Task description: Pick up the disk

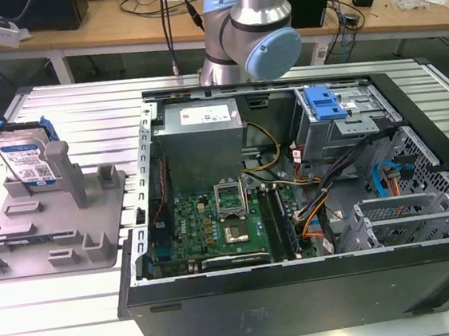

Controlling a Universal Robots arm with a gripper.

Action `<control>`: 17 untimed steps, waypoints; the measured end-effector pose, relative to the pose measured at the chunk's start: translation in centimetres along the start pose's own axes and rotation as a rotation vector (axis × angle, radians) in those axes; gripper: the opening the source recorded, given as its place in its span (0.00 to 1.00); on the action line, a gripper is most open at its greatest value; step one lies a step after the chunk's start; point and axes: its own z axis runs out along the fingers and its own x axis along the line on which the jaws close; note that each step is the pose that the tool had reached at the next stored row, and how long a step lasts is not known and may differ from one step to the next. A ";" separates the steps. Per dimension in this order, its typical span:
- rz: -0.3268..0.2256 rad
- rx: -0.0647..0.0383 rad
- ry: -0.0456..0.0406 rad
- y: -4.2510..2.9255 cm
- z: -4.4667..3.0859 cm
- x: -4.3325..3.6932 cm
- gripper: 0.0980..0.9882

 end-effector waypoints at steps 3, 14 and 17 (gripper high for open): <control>0.000 0.000 0.0002 -0.02 0.16 0.02 0.43; 0.000 0.000 0.0001 -0.06 0.85 0.03 0.43; 0.000 0.000 0.0001 -0.07 1.02 0.03 0.43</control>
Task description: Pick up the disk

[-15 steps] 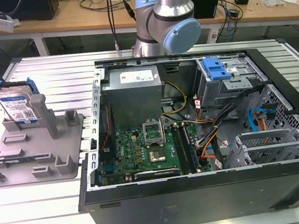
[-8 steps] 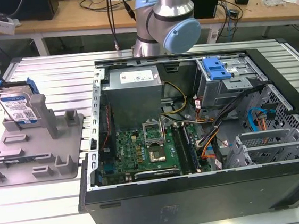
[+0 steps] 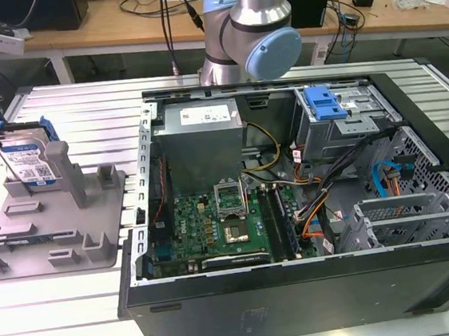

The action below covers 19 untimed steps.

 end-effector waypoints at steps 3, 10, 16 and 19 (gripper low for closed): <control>0.000 0.000 0.0001 -0.01 0.09 0.03 0.43; 0.000 0.000 -0.0016 -0.29 0.15 0.24 0.43; 0.000 0.000 -0.0016 -0.29 0.22 0.24 0.33; 0.000 0.000 -0.0016 -0.29 0.24 0.25 0.33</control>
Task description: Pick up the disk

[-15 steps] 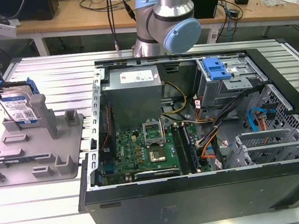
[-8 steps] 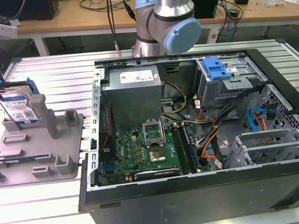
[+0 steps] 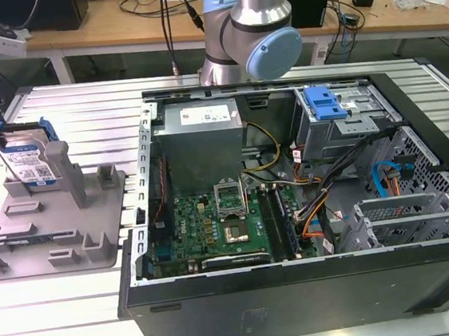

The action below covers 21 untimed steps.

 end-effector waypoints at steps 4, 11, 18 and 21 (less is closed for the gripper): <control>0.000 0.000 0.0000 0.00 0.07 0.00 0.33; 0.000 0.000 0.0000 0.00 0.23 0.00 0.30; 0.000 0.001 -0.0004 0.00 0.16 0.00 0.30; 0.000 0.000 -0.0003 0.00 -0.80 0.01 0.30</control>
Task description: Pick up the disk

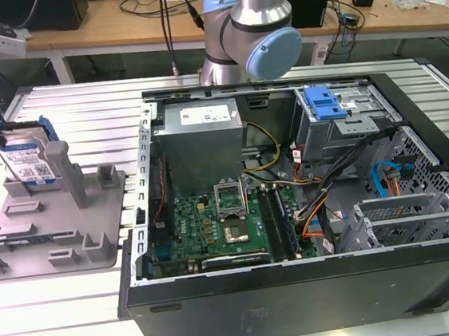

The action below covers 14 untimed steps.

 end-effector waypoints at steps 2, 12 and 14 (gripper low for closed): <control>0.000 0.000 -0.0003 0.01 -1.05 0.01 0.30; 0.000 0.000 -0.0015 0.01 -6.59 0.06 0.30; 0.000 0.000 -0.0015 0.01 -7.71 0.07 0.30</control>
